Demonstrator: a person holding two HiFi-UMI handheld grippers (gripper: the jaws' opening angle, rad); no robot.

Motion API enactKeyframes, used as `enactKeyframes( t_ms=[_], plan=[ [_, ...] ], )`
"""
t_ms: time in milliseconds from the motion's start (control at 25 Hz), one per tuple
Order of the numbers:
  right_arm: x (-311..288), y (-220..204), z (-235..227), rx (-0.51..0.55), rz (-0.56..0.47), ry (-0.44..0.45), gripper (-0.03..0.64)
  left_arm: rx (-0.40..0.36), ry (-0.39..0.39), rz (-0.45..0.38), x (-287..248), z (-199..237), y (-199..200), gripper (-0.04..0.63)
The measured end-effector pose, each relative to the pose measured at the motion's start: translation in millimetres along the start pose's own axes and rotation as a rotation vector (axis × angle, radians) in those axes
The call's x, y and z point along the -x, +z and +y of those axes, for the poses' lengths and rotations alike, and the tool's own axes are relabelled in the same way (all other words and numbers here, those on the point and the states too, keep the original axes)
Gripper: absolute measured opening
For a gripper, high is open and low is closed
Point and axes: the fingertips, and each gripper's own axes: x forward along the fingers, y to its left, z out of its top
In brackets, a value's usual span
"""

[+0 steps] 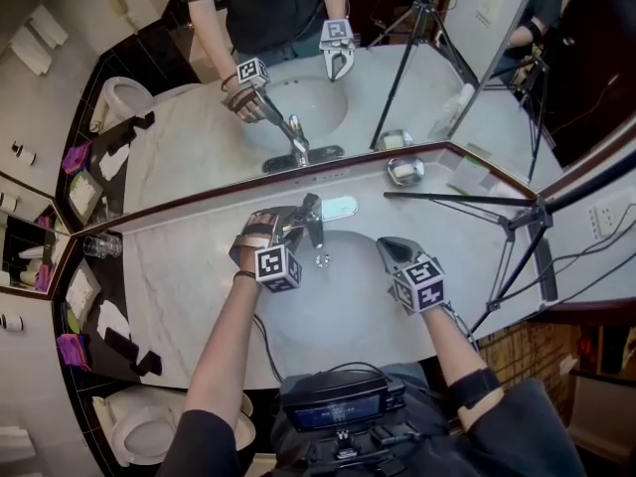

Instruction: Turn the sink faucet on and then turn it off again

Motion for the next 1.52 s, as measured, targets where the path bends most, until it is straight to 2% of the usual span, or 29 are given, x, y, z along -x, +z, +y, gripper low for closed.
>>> enactKeyframes(
  t_ms=[160,560,680,840,1000,1160,1520],
  plan=[
    [3.5,-4.3,-7.7,-0.007,0.006,-0.014,0.018,-0.069,-0.028,0.016,-19.9,-2.8,0.2,0.235],
    [1.2,-10.8,-17.1,-0.023,0.021,-0.030,0.018,-0.122,-0.075,0.016,-47.1,-26.9,-1.9,0.221],
    [-0.9,-11.8,-17.4,-0.025,0.025,-0.028,0.018,-0.109,-0.045,0.003,-45.6,-25.6,-0.3,0.208],
    [-4.0,-13.3,-16.9,-0.028,0.031,-0.026,0.018,-0.099,0.052,-0.014,-45.2,-18.1,2.1,0.123],
    [-7.6,-13.0,-15.9,-0.029,0.033,-0.021,0.018,-0.069,0.113,-0.023,-45.1,-14.3,2.4,0.092],
    [-8.7,-13.4,-15.5,-0.029,0.035,-0.020,0.018,-0.061,0.126,-0.032,-41.3,-19.7,-2.0,0.055],
    [-9.4,-17.8,-14.6,-0.031,0.045,-0.018,0.018,0.000,0.161,-0.028,-39.1,-33.0,-6.1,0.055]
  ],
)
